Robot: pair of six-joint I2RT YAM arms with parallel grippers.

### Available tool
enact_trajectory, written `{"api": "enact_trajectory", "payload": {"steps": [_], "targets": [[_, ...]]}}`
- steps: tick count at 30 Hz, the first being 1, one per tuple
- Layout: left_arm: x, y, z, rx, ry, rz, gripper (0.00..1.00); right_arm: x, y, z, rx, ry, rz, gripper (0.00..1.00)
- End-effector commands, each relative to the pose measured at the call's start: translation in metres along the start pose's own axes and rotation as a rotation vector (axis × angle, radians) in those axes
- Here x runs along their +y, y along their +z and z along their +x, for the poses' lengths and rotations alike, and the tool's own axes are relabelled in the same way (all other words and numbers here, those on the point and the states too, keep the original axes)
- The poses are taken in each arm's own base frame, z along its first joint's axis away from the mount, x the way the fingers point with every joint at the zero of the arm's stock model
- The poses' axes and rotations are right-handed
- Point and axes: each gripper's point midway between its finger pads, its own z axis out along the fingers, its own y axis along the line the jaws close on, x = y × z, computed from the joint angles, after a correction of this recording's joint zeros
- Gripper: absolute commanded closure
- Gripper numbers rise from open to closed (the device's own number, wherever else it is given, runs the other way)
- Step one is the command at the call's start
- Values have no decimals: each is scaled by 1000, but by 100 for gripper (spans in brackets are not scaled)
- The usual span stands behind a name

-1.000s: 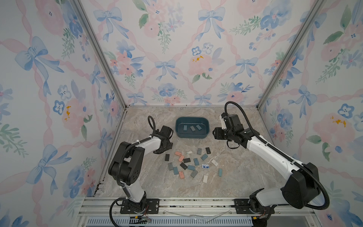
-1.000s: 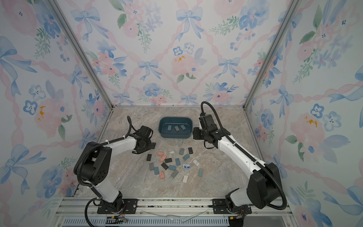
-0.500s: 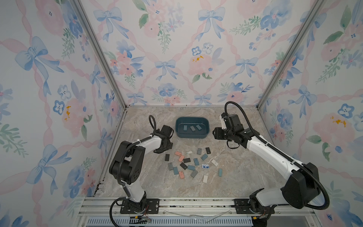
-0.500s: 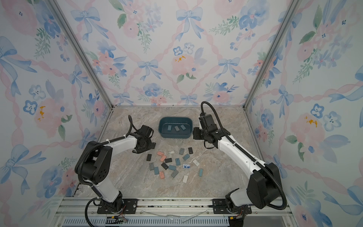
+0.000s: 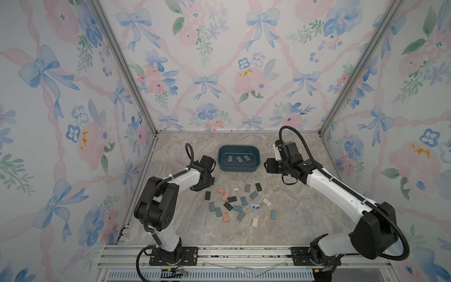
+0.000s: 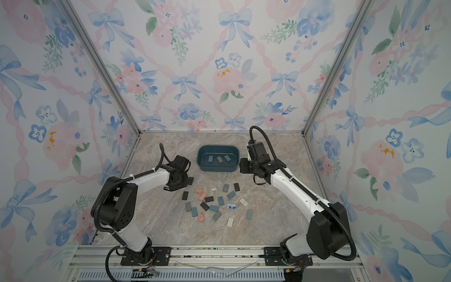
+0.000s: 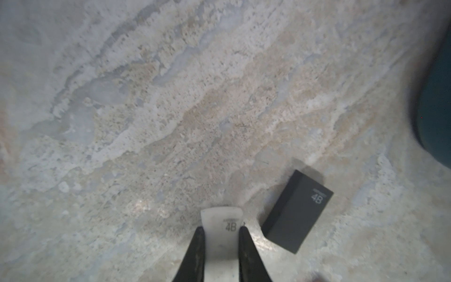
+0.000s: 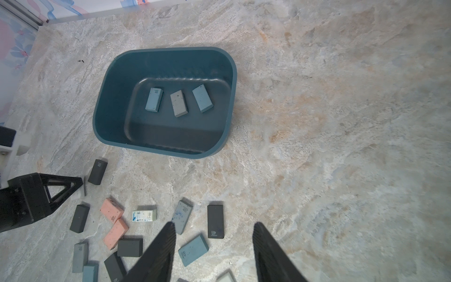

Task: Put the eraser in the storage box
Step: Pick up the eraser from the center of the board, then place the eraser in the storage box.

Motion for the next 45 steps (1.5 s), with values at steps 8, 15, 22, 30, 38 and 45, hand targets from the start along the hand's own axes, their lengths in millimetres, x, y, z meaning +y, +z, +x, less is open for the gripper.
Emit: {"api": "enact_trajectory", "payload": {"steps": [8, 15, 22, 30, 38, 45], "targets": [[-25, -45, -28, -83, 28, 111, 79, -1, -6, -4, -11, 24, -15, 46], [-65, -73, -66, -168, 76, 203, 78, -3, -6, -2, -8, 21, -10, 46], [-120, -82, -95, -204, 146, 282, 78, -9, -11, -2, -13, 27, 3, 46], [-182, -51, -107, -188, 258, 323, 79, -23, -21, 1, -20, 48, 25, 46], [-216, -5, -107, -136, 284, 345, 79, -40, -33, 7, -25, 72, 62, 46], [-233, 24, -94, -88, 304, 355, 80, -47, -37, 10, -23, 86, 76, 46]]}}
